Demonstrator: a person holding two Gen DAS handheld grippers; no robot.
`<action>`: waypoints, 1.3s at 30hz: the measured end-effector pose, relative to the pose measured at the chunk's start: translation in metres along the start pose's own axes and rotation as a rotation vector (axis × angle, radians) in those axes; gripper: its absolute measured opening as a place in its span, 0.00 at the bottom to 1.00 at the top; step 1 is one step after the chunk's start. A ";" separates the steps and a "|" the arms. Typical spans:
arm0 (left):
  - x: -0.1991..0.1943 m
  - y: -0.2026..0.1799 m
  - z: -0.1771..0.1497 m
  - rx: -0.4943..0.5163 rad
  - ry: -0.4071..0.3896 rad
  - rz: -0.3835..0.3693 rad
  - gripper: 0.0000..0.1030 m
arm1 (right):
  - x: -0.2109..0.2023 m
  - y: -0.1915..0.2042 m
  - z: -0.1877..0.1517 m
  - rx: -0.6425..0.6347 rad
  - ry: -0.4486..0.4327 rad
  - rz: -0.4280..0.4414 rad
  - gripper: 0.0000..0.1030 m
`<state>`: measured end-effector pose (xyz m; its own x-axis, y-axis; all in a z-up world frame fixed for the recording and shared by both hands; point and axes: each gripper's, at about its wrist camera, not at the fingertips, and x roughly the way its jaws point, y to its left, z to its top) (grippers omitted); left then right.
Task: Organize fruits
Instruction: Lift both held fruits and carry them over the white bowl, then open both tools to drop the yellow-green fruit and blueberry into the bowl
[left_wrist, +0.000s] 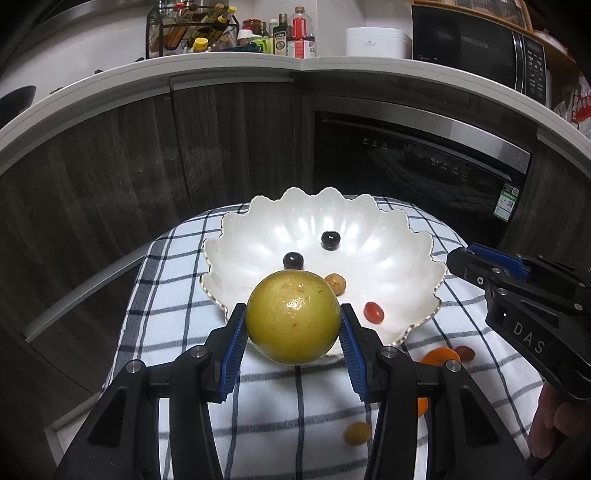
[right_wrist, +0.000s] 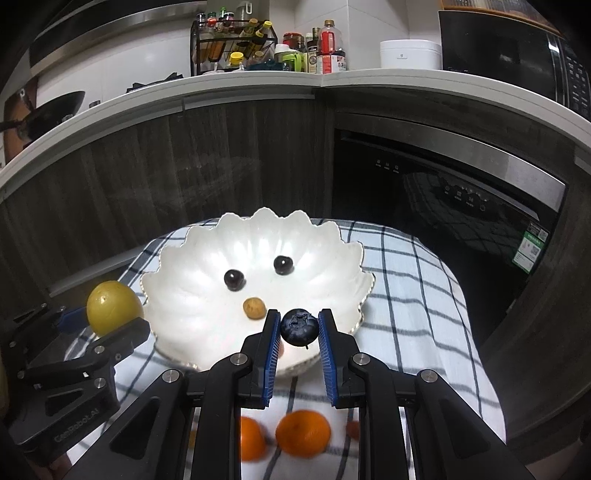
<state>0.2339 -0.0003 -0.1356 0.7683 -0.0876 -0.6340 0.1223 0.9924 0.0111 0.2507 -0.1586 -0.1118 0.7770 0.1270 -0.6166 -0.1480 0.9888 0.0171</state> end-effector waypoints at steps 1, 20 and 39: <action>0.002 0.000 0.002 0.001 0.003 0.001 0.46 | 0.003 0.000 0.002 -0.003 0.001 -0.001 0.22; 0.048 0.010 0.017 -0.008 0.107 0.021 0.47 | 0.053 -0.006 0.014 0.006 0.105 0.005 0.22; 0.051 0.013 0.014 -0.002 0.134 0.038 0.86 | 0.057 -0.010 0.018 0.022 0.116 -0.040 0.61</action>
<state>0.2835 0.0068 -0.1574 0.6814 -0.0378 -0.7309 0.0934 0.9950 0.0355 0.3077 -0.1596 -0.1327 0.7055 0.0786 -0.7043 -0.1040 0.9946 0.0068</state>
